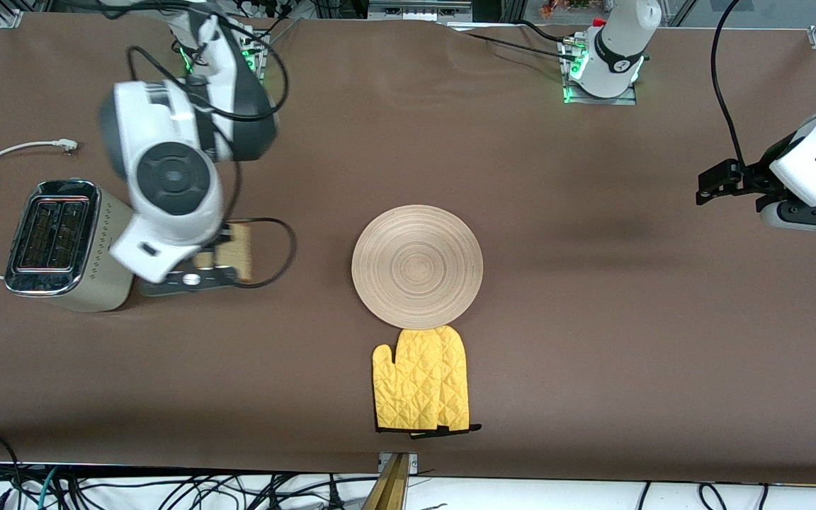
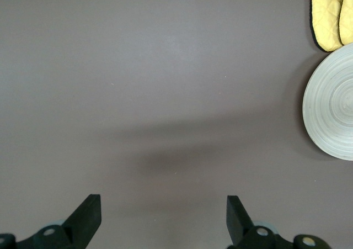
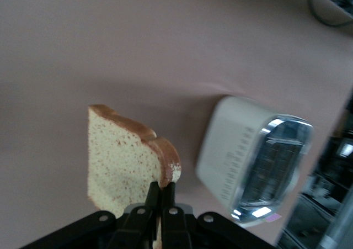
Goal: Move plate and put bread in toaster
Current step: 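Lift the bread with the right gripper and carry it to the toaster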
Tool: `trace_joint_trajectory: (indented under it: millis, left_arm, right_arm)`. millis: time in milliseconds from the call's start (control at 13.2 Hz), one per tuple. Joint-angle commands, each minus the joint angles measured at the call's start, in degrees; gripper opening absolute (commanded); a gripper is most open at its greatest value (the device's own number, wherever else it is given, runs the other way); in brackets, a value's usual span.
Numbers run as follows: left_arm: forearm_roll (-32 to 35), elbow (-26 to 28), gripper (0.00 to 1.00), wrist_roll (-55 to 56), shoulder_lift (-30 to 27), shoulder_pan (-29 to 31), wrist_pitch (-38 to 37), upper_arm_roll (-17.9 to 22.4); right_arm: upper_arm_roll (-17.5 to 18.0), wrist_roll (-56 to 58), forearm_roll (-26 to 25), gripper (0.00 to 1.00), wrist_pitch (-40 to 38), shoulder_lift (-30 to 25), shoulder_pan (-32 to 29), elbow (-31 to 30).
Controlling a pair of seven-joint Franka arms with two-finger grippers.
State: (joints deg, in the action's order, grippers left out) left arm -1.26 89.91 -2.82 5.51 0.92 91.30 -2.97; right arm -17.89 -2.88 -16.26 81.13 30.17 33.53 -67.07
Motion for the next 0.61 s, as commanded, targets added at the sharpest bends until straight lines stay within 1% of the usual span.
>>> trace_joint_trajectory:
  millis: [0, 76, 152, 228, 380, 532]
  left_arm:
    - [-0.59, -1.4, 1.0, -0.34, 0.47, -0.05, -0.16, 0.07]
    - [-0.59, -1.31, 1.0, -0.34, 0.56, -0.05, -0.16, 0.07]
    - [-0.59, -1.4, 1.0, -0.34, 0.64, -0.05, -0.16, -0.02]
    - [-0.59, -1.4, 1.0, -0.34, 0.73, -0.05, -0.16, 0.07]
    - [-0.59, -1.4, 1.0, -0.34, 0.82, -0.05, -0.16, 0.07]
    - [-0.59, -1.4, 1.0, -0.34, 0.82, -0.13, -0.16, -0.02]
  right_arm:
    - [-6.77, 6.38, -4.04, 0.0, -3.34, -1.34, 0.66, -1.39]
    - [-11.07, 8.4, -4.22, 0.0, -3.08, -1.08, 0.58, -2.18]
    - [-14.6, 10.51, -4.66, 0.0, -2.56, -0.82, 0.49, -3.32]
    - [-17.16, 11.74, -4.92, 0.0, -1.51, -0.55, -0.56, -4.55]
    - [-17.71, 12.89, -6.14, 0.0, 2.18, -0.46, -4.5, -6.84]
    - [-17.62, 14.91, -7.03, 0.0, 4.99, 1.2, -7.24, -7.37]
